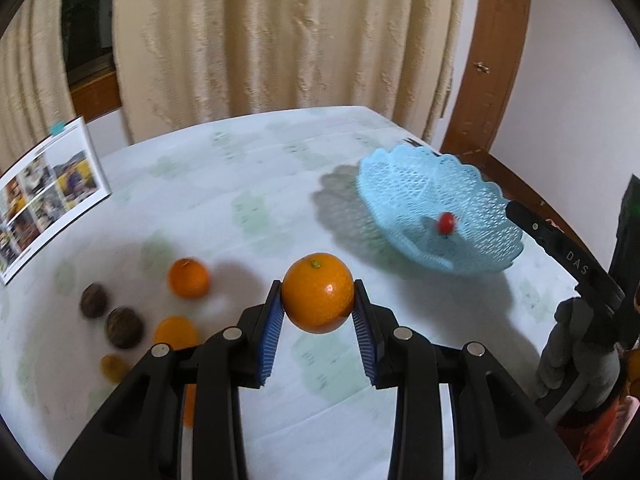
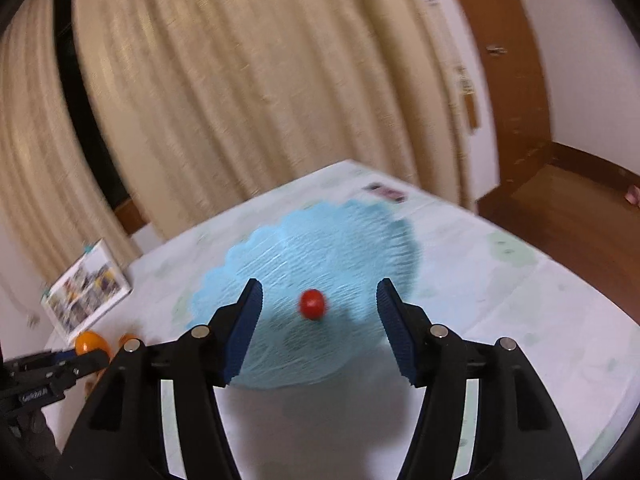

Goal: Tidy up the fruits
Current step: 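Drop the tomato into the blue basket with the right tool while the left tool releases the orange there, then grasp a dark brown round fruit with the left tool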

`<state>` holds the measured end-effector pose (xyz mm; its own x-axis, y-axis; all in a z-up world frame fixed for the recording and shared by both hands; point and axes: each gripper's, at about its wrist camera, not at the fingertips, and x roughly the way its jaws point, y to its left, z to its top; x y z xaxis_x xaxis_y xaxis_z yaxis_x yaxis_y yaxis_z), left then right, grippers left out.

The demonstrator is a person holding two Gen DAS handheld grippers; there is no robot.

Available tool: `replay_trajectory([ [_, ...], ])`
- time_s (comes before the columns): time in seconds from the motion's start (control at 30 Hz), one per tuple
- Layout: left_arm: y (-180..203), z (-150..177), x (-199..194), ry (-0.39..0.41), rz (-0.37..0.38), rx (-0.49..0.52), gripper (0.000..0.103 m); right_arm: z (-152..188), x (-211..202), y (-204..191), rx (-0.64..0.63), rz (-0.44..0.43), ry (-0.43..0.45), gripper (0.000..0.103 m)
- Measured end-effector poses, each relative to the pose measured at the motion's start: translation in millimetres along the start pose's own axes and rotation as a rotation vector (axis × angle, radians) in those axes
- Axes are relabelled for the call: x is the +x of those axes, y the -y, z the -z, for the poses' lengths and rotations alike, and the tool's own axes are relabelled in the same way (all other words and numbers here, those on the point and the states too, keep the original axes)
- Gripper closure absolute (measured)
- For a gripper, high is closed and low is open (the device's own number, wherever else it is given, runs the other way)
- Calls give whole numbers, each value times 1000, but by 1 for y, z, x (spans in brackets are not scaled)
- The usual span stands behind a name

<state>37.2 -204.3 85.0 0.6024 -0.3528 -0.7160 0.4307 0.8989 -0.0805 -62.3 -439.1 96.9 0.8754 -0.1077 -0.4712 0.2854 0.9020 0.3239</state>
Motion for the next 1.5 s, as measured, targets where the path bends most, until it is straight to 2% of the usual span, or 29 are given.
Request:
replay_trajectory([
  [0.1,15,-11,11,0,26,28,69,0,-4,22,93,84,47,42],
  [0.2,29,-21,21,0,51,46,69,-1,-10,42,179,112,68,42],
  [0.4,57,-40,38,0,96,82,69,2,-12,43,191,137,77,41],
  [0.5,71,-46,48,-7,108,106,69,2,-15,42,193,141,80,35],
  [0.57,78,-48,55,-11,113,120,68,2,-15,42,195,145,85,34],
  [0.73,83,-53,59,5,121,124,67,2,-12,40,186,145,83,34],
  [0.77,82,-53,58,7,119,124,63,2,-12,40,185,144,82,34],
  [0.8,80,-54,57,9,114,122,53,3,-12,40,183,143,81,34],
  [0.87,73,-54,54,21,100,107,44,3,-12,39,182,143,83,34],
  [0.93,66,-56,50,27,90,90,38,3,-13,39,179,144,87,33],
  [1.0,55,-56,46,31,69,67,27,4,-14,37,172,145,91,31],
  [1.17,20,-56,36,37,10,20,26,4,-16,32,149,158,108,30],
  [1.5,-80,-45,-5,72,-143,-108,25,7,-20,16,73,194,120,30],
])
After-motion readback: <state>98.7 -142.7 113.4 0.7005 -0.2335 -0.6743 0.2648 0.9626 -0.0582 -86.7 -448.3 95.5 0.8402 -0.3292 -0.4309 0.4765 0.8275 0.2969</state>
